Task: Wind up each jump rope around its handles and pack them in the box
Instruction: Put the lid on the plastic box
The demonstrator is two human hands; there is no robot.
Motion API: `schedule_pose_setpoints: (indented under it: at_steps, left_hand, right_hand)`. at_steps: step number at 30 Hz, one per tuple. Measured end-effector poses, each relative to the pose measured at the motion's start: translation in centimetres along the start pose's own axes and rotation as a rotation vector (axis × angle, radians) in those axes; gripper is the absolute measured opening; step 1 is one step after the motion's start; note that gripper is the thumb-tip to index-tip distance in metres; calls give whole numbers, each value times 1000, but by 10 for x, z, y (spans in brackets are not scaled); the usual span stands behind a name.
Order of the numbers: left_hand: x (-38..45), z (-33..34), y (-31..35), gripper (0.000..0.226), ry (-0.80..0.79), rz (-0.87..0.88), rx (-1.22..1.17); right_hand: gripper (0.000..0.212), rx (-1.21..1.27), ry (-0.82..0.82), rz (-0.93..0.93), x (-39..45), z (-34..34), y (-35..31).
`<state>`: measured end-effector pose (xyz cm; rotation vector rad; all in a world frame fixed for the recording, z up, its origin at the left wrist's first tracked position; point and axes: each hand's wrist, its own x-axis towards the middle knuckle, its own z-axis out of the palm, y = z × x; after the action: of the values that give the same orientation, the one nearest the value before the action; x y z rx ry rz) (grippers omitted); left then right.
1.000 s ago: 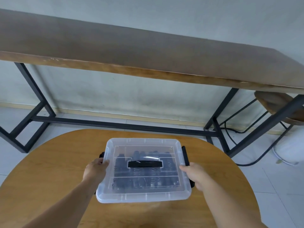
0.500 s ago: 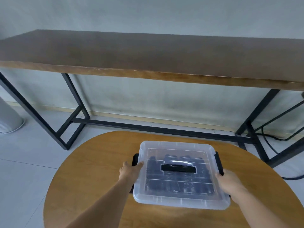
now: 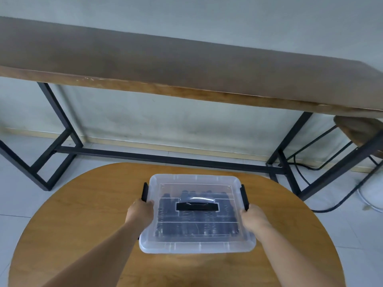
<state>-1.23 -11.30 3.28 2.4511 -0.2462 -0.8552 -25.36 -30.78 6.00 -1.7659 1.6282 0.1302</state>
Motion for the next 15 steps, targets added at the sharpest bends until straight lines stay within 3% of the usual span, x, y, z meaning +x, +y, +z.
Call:
schedule_pose_setpoints:
  at_steps: [11, 15]
  left_hand:
    - [-15, 7, 12, 28, 58, 51, 151]
    - [-19, 4, 11, 33, 90, 50, 130]
  right_hand:
    - [20, 2, 15, -2, 3, 3, 3]
    - [19, -146, 26, 34, 0, 3, -3]
